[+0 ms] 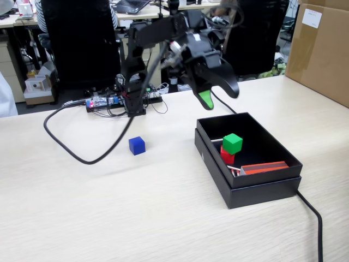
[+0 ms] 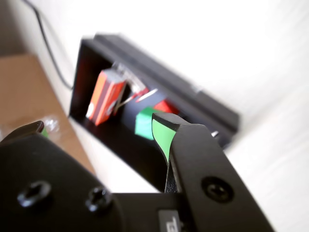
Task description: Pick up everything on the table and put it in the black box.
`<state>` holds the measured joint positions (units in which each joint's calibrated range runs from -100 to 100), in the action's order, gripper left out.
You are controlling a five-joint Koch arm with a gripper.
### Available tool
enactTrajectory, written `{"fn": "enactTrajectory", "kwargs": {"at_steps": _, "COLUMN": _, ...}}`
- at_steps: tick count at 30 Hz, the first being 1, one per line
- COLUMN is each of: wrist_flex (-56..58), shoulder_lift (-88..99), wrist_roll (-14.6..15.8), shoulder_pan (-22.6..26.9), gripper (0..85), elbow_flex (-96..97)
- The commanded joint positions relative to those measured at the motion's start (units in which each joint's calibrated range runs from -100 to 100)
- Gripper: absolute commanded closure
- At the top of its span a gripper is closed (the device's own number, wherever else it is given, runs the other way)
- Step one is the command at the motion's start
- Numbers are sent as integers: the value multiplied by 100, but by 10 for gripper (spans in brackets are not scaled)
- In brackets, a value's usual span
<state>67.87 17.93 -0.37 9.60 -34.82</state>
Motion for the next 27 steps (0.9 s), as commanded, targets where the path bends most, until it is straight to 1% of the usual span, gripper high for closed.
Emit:
{"fn": "enactTrajectory", "kwargs": {"at_steps": 1, "wrist_flex": 8, "shoulder_lift": 1426, "wrist_roll": -317, "shoulder_pan": -283, "gripper": 414, "elbow_flex": 708}}
{"fn": "enactTrajectory", "kwargs": {"at_steps": 4, "wrist_flex": 8, "shoulder_lift": 2286, "wrist_roll": -557, "shoulder_pan": -596, "gripper": 390, "elbow_flex": 2095}}
{"fn": "enactTrajectory", "kwargs": {"at_steps": 7, "wrist_flex": 8, "shoulder_lift": 2791, "wrist_roll": -811, "shoulder_pan": -967, "gripper": 387, "elbow_flex": 3337}}
{"fn": "enactTrajectory", "kwargs": {"at_steps": 10, "wrist_flex": -44, "shoulder_lift": 2975, "wrist_roll": -1026, "shoulder_pan": -1270, "gripper": 368, "elbow_flex": 4280}}
{"fn": "enactTrajectory", "kwargs": {"at_steps": 13, "wrist_flex": -87, "shoulder_lift": 2963, "wrist_roll": -1158, "shoulder_pan": -1485, "gripper": 368, "elbow_flex": 4851}}
{"fn": "enactTrajectory", "kwargs": {"at_steps": 17, "wrist_flex": -173, "shoulder_lift": 2803, "wrist_roll": -1226, "shoulder_pan": -1617, "gripper": 368, "elbow_flex": 5414}}
{"fn": "enactTrajectory", "kwargs": {"at_steps": 20, "wrist_flex": -787, "shoulder_lift": 2390, "wrist_roll": -1284, "shoulder_pan": -1651, "gripper": 379, "elbow_flex": 5767}}
{"fn": "enactTrajectory", "kwargs": {"at_steps": 27, "wrist_flex": -1374, "shoulder_lift": 1621, "wrist_roll": -1284, "shoulder_pan": -1646, "gripper": 380, "elbow_flex": 5894}}
